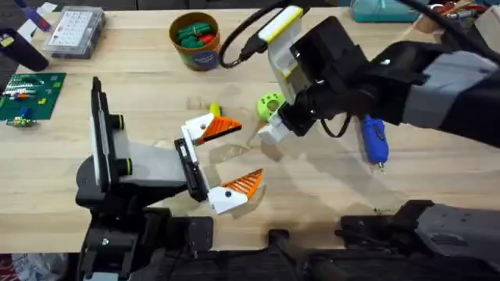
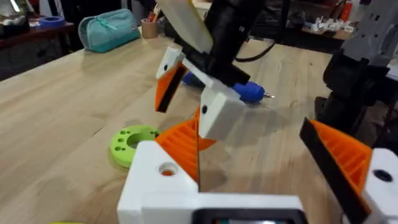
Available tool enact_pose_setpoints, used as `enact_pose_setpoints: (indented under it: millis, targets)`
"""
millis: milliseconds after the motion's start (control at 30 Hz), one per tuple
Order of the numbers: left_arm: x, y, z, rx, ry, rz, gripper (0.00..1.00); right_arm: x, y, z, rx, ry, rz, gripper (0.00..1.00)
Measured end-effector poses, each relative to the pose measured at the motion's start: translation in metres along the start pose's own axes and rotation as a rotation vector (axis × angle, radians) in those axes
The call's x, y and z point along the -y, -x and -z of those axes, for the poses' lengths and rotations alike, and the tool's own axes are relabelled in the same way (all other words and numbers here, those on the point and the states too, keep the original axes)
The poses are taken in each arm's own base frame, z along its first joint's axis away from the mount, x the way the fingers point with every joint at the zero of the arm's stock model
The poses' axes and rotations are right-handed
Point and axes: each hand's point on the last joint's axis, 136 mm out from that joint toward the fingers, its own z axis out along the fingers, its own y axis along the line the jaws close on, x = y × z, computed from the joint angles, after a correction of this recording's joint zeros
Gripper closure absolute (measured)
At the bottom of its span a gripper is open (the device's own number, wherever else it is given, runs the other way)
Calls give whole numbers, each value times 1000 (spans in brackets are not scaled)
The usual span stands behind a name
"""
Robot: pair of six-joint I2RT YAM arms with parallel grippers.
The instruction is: Pick up the gripper from the table and insert it into the empty holder that is missing its gripper. Then pick up a screw, insert it into the mounting hole, and use the screwdriver to tighten it. Finally, clean up the table by picking up the vegetable and placing it into the bucket.
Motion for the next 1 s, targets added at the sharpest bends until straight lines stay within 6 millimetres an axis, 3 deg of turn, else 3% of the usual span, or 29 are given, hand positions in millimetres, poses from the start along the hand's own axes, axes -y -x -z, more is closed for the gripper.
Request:
enact_pose_setpoints:
  millis: [267, 600, 1000]
  targets:
    - [0, 0, 0, 0, 0, 0, 11, 3, -3, -7, -19, -2, -6, 11]
    - [0, 0, 0, 0, 0, 0, 11, 5, -17, -43, -106, -1, -13, 11]
    - [0, 0, 0, 0, 0, 0, 11, 7, -5, -45, -56, -5, -9, 31]
